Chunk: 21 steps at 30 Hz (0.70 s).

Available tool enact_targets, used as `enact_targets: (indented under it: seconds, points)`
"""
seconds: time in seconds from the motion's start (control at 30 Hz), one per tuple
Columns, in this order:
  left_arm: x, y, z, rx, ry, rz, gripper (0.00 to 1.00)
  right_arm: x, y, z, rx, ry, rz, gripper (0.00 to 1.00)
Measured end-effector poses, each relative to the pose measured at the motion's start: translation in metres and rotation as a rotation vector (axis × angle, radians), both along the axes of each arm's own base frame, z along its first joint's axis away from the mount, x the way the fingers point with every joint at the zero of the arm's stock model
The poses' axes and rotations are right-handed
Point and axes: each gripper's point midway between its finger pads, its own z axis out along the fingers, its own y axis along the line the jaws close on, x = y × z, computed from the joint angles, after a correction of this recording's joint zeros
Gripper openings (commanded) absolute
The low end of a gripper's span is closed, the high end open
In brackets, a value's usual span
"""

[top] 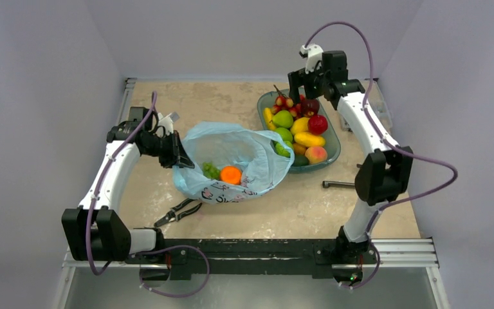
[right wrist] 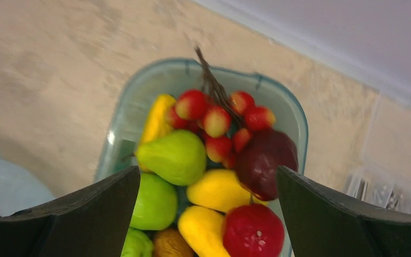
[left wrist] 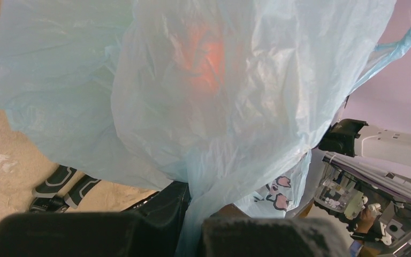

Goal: Place the fake fruits into the plastic bag and tie a complex knot

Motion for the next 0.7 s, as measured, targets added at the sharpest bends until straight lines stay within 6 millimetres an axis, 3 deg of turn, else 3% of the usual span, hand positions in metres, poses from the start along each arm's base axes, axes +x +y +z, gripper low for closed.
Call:
enact_targets:
  seconds: [0.17,0.27,0.57,0.7]
  points:
    - [0.000,0.000,0.000,0.000,0.000,0.000,0.00,0.020,-0.041,-0.086,-0.112,0.205,-0.149,0.99]
    - [0.000,0.000,0.000,0.000,0.001,0.000,0.00,0.023,-0.049,-0.114,-0.148,0.267,-0.185,0.99]
    - [0.000,0.000,0.000,0.000,0.002,-0.001,0.00,0.039,-0.061,-0.131,-0.206,0.269,-0.240,0.99]
    - [0.000,0.000,-0.001,0.000,0.002,-0.001,0.00,0.043,-0.066,-0.147,-0.244,0.286,-0.253,0.98]
